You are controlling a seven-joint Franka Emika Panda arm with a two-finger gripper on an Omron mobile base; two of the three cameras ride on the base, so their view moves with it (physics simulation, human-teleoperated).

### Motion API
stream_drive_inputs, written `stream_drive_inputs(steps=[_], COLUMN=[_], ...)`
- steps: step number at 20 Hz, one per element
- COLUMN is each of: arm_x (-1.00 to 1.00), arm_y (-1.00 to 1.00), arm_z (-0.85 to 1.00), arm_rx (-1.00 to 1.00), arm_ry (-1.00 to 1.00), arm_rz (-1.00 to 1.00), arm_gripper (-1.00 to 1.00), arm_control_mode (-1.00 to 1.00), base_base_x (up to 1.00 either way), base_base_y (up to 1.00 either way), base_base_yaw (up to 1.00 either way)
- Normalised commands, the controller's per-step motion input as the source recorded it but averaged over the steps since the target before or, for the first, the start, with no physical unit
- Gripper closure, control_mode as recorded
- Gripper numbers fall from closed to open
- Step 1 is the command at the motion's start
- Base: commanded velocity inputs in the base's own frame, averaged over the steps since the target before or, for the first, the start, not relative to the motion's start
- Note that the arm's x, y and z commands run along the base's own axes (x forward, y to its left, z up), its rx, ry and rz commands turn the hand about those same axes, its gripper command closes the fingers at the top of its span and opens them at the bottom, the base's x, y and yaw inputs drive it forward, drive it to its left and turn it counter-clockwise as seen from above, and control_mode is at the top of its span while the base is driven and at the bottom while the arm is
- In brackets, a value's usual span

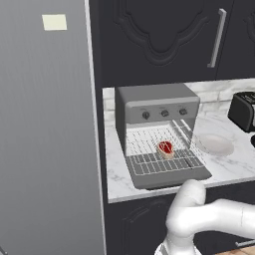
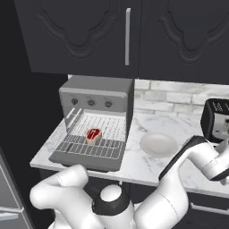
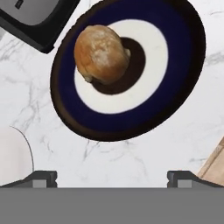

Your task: Open the toaster oven door. Place the bread on the top rack in the toaster oven and place the steak on the bottom rack.

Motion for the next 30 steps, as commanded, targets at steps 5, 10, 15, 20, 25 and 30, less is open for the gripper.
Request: stream_drive_inputs(steps=[5, 10, 15, 20, 25, 30], arm_x=[0.02, 0.19, 0.14, 0.12, 0.15, 0.02], arm_y=[0.00, 0.00, 0.00, -0.01, -0.06, -0.13], arm_z=[0.02, 0.17, 0.03, 0.00, 0.00, 0.00], arm_rx=[-0.09, -0.25, -0.17, -0.04, 0.00, 0.00], arm_ry=[-0.02, 0.02, 0.02, 0.13, 0.13, 0.05], arm_rz=[0.00, 0.00, 0.06, 0.06, 0.04, 0.01], arm_gripper=[-1.00, -1.00, -1.00, -1.00, -1.00, -1.00], arm_control_mode=[-1.00, -1.00, -1.00, -1.00, -1.00, -1.00], base_base_x=[0.00, 0.00, 0.00, 0.00, 0.00, 0.00], base_base_y=[0.00, 0.00, 0.00, 0.00, 0.00, 0.00], base_base_yaw=[0.00, 0.00, 0.00, 0.00, 0.00, 0.00])
